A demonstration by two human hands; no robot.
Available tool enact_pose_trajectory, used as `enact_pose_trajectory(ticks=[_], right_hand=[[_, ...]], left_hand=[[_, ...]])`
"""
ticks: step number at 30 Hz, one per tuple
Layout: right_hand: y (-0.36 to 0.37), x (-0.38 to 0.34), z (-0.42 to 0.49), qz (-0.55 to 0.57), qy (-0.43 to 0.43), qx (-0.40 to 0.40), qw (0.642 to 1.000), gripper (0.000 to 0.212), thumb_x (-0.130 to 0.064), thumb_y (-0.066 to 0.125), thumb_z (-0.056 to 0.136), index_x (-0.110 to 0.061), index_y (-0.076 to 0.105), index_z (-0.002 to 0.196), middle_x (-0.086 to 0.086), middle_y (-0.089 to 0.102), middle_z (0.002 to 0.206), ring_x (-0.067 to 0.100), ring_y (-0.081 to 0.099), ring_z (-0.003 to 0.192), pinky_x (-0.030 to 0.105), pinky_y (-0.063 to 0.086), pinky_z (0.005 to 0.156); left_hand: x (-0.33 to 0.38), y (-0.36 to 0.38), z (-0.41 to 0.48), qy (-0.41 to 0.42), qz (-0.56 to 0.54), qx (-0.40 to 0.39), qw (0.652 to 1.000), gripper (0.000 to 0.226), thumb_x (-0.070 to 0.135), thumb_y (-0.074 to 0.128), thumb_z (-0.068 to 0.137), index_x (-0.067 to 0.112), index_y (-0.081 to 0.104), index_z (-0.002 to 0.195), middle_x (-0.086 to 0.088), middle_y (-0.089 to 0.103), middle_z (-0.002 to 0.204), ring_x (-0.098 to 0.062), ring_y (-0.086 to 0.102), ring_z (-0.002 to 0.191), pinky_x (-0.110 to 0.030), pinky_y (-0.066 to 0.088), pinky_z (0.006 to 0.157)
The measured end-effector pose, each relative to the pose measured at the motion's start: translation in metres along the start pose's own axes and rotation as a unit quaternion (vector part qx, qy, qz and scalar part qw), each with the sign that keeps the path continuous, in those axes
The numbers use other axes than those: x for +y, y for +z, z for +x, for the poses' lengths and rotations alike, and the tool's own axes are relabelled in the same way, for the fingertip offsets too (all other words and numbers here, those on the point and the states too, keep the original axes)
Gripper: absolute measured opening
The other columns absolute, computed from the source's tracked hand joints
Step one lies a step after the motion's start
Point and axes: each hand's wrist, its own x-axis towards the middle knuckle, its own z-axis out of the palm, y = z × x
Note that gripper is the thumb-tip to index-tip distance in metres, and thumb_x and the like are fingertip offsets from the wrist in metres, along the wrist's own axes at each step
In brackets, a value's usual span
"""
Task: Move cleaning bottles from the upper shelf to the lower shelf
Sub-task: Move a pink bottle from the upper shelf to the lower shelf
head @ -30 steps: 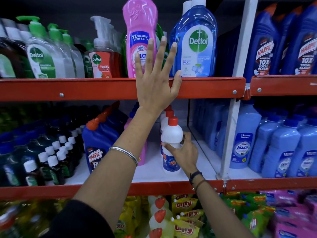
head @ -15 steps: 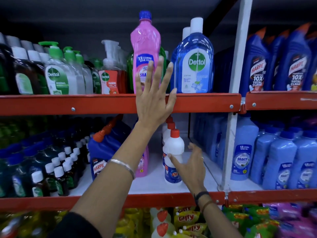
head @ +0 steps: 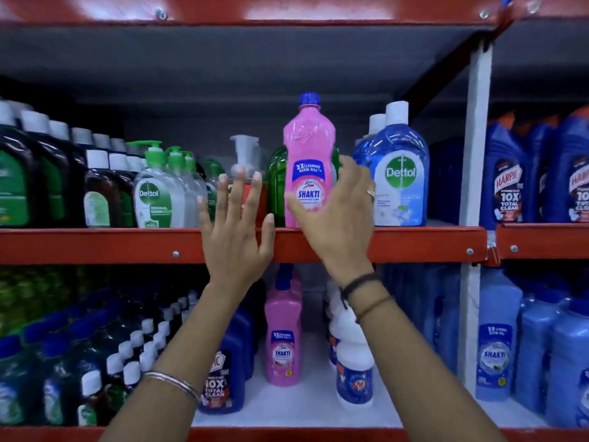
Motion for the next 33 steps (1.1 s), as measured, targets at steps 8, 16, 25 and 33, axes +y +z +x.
enact_pose_trajectory(ticks=[8,16,25,33], right_hand=[[0.033,-0.009,0.023,-0.120,0.060,-0.006,0.991,0.088,-0.062,0.073,0.056,-0.003,0.042,0.113,0.014,0.048,0.113,0.030,0.050,0.102,0.034,0.041,0.064],[0.006,-0.011,0.014,-0.040,0.081,0.072,0.993,0.082,-0.065,0.070,0.057,-0.005,0.042,0.105,0.012,0.048,0.109,0.030,0.055,0.091,0.032,0.031,0.056],[-0.044,-0.025,0.005,0.030,0.083,0.125,0.988,0.089,-0.075,0.064,0.056,-0.008,0.046,0.112,0.005,0.051,0.109,0.023,0.056,0.093,0.033,0.041,0.068],[-0.043,-0.002,-0.084,0.040,0.108,0.038,0.993,0.079,-0.079,0.066,0.047,-0.021,0.043,0.096,-0.007,0.046,0.090,0.013,0.051,0.076,0.018,0.030,0.053]], left_hand=[[0.001,0.000,0.000,-0.001,-0.010,0.000,1.000,0.061,0.044,0.029,0.096,0.028,0.013,0.154,-0.002,0.015,0.163,-0.020,0.008,0.151,-0.050,0.001,0.120],[-0.009,-0.001,-0.011,0.005,0.003,0.004,1.000,0.058,0.044,0.024,0.099,0.026,0.017,0.154,-0.001,0.016,0.162,-0.022,0.010,0.151,-0.049,0.004,0.121],[-0.015,-0.001,-0.014,0.018,0.010,0.003,1.000,0.058,0.046,0.021,0.099,0.026,0.018,0.153,-0.002,0.018,0.162,-0.022,0.011,0.150,-0.045,-0.003,0.121],[-0.014,0.000,-0.015,0.016,-0.002,0.006,1.000,0.057,0.045,0.022,0.099,0.026,0.017,0.153,-0.002,0.019,0.162,-0.023,0.013,0.150,-0.052,0.006,0.120]])
